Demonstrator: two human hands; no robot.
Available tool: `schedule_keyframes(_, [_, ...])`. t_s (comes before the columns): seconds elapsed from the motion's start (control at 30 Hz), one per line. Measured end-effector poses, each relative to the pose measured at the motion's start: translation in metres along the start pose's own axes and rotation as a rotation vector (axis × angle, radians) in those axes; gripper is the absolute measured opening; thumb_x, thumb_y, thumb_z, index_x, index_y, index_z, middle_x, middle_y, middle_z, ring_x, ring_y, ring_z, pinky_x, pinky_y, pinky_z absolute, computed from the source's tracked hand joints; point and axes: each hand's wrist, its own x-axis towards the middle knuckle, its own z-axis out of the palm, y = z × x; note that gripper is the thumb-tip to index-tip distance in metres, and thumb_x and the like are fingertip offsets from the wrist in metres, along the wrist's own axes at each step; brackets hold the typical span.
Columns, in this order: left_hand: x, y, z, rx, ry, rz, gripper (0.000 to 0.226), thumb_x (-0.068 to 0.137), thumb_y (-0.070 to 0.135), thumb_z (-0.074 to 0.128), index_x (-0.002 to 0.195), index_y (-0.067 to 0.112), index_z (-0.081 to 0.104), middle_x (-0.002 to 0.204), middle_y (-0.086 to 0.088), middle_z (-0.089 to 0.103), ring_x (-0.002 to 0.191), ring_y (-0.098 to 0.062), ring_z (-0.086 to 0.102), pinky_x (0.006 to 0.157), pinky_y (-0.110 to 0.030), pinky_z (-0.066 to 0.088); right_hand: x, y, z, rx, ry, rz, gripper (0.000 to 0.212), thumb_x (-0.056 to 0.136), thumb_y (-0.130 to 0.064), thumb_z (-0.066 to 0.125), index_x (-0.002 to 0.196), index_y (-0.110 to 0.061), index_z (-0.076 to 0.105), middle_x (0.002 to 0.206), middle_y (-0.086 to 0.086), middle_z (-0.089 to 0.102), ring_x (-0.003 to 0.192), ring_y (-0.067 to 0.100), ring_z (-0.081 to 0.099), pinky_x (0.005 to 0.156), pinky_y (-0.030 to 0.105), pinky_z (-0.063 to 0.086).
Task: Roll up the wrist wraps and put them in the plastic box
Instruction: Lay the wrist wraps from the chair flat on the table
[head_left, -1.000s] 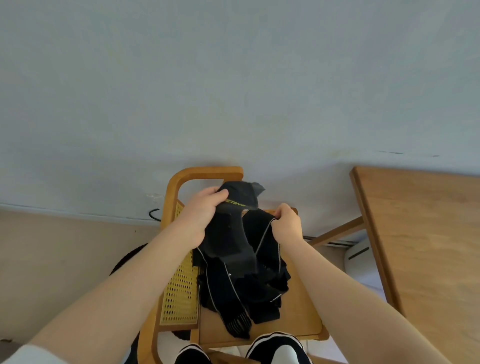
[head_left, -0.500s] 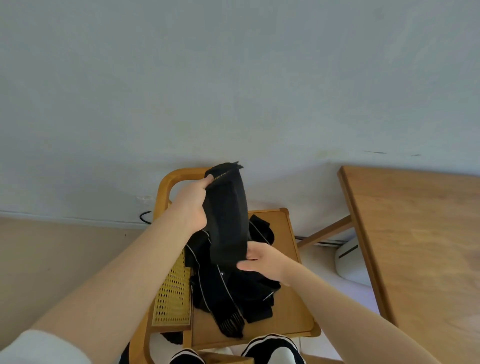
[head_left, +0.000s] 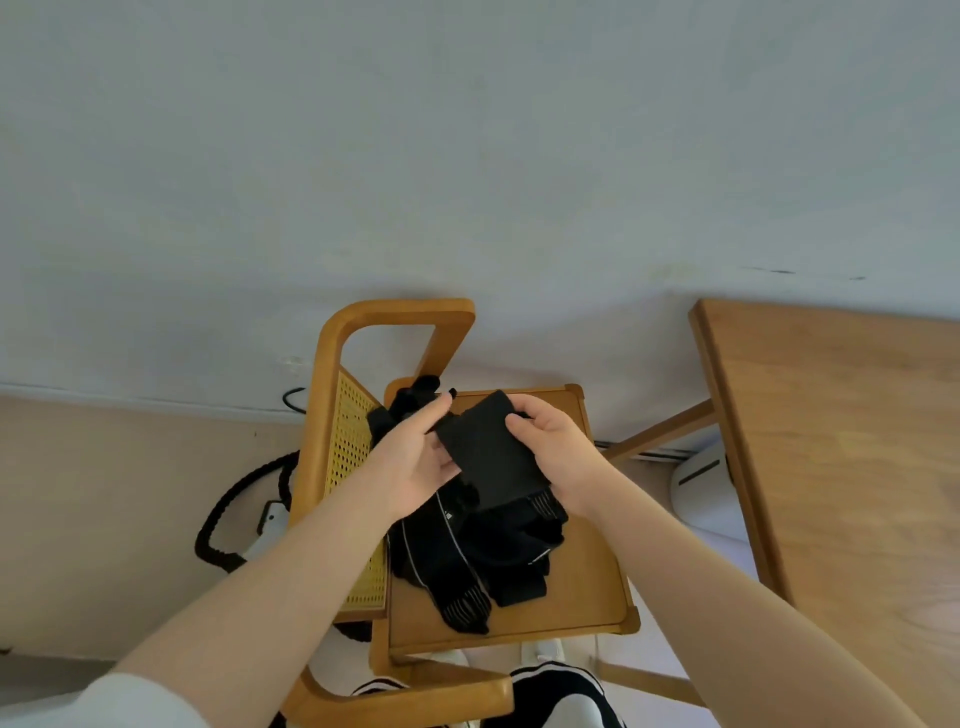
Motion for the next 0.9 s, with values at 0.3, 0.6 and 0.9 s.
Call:
schedule_keyframes(0.3, [0.026,0.018,0.052,0.088,0.189,0.338,0.056,0.095,0.015,0.054,0.144,0.032,0.035,0.145,-0.002,0.039,0.131,-0.026,0.040,0.105,-0.045,0.039,-0.036,0.003,-0.074,0.062,-0.354,0.060,0.038,0.099,-0.008,0.044,0.135,-0.020,0.046,0.129,0.010,0.060,0.117,0.029,0.059,0.100,0.046,0.047])
schedule_keyframes(0.6, [0.003,0.011,0.140,0.154,0.072,0.547,0.052,0.094,0.004,0.051,0.137,0.033,0.046,0.127,0.006,0.055,0.117,-0.018,0.053,0.099,-0.040,0.046,-0.071,0.036,-0.160,0.088,-0.417,0.061,0.044,0.085,-0.014,0.062,0.128,-0.007,0.052,0.119,0.011,0.064,0.110,0.028,0.062,0.097,0.044,0.049])
schedule_keyframes(0.9, [-0.045,-0.097,0.287,0.368,-0.270,0.483,0.055,0.094,0.006,0.050,0.139,0.037,0.041,0.121,0.008,0.061,0.114,-0.018,0.057,0.097,-0.041,0.046,-0.143,0.021,-0.266,0.117,-0.069,-0.211,0.062,0.090,-0.062,0.029,0.137,-0.026,0.044,0.122,0.009,0.065,0.114,0.036,0.058,0.100,0.052,0.042])
